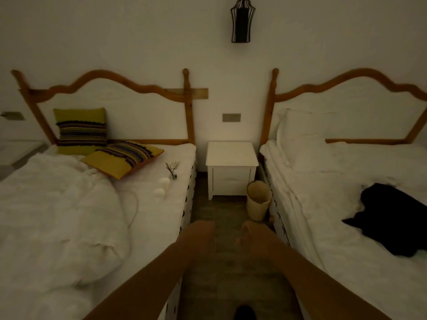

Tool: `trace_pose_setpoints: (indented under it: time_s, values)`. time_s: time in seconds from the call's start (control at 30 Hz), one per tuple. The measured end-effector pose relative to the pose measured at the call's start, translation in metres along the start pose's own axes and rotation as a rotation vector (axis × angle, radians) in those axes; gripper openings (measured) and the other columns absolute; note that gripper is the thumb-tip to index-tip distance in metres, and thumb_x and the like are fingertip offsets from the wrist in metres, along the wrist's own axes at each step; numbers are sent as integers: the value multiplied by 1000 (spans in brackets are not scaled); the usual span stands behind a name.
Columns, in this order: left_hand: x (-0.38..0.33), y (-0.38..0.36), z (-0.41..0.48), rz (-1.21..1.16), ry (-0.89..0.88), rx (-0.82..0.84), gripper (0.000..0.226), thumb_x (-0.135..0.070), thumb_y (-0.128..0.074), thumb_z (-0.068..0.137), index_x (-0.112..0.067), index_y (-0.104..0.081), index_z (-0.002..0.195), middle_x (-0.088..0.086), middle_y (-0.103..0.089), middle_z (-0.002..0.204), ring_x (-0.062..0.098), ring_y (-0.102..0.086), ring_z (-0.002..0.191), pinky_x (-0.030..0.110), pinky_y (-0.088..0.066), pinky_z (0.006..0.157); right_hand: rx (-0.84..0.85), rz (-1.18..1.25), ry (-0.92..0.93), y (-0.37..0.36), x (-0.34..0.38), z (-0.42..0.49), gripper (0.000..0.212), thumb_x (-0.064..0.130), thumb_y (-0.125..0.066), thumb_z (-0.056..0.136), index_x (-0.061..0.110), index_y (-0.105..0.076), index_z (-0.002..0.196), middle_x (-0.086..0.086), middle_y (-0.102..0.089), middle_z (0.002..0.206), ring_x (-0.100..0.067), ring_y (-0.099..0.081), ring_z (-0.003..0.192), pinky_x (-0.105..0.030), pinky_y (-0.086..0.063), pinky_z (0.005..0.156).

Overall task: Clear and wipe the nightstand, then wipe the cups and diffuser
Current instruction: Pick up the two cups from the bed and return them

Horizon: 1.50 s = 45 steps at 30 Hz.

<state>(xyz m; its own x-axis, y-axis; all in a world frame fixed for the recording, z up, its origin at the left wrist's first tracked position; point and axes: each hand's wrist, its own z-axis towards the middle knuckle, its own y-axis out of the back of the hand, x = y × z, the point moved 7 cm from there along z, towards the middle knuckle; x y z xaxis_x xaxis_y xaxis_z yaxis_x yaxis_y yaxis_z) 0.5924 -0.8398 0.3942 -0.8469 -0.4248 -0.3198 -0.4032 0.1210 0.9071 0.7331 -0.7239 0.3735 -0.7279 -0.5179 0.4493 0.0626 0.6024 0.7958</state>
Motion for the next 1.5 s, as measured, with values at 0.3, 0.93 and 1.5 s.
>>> trace_pose_setpoints:
  time_s: [0.3, 0.93, 1.5]
  values:
    - [1, 74, 209, 39, 59, 20, 29, -31, -51, 96, -16, -52, 121, 8, -56, 122, 21, -54, 111, 33, -45, 96, -2, -42, 52, 117, -42, 196, 50, 47, -57, 91, 16, -47, 129, -3, -58, 117, -14, -57, 98, -28, -48, 85]
    - [266, 126, 431, -305, 483, -244, 39, -38, -60, 91, -20, -50, 125, 1, -60, 121, 19, -57, 113, 32, -44, 96, 224, -132, 391, 103, 143, 563, 57, 44, -59, 91, 19, -38, 138, -9, -49, 135, -21, -49, 118, -36, -43, 100]
    - [445, -6, 423, -651, 1253, -431, 77, -36, -75, 80, -17, -32, 141, 13, -44, 131, 30, -53, 115, 43, -51, 88, 557, -343, 804, -79, 252, 753, 90, 37, -71, 83, 18, -15, 152, -11, -19, 153, -29, -38, 134, -40, -43, 101]
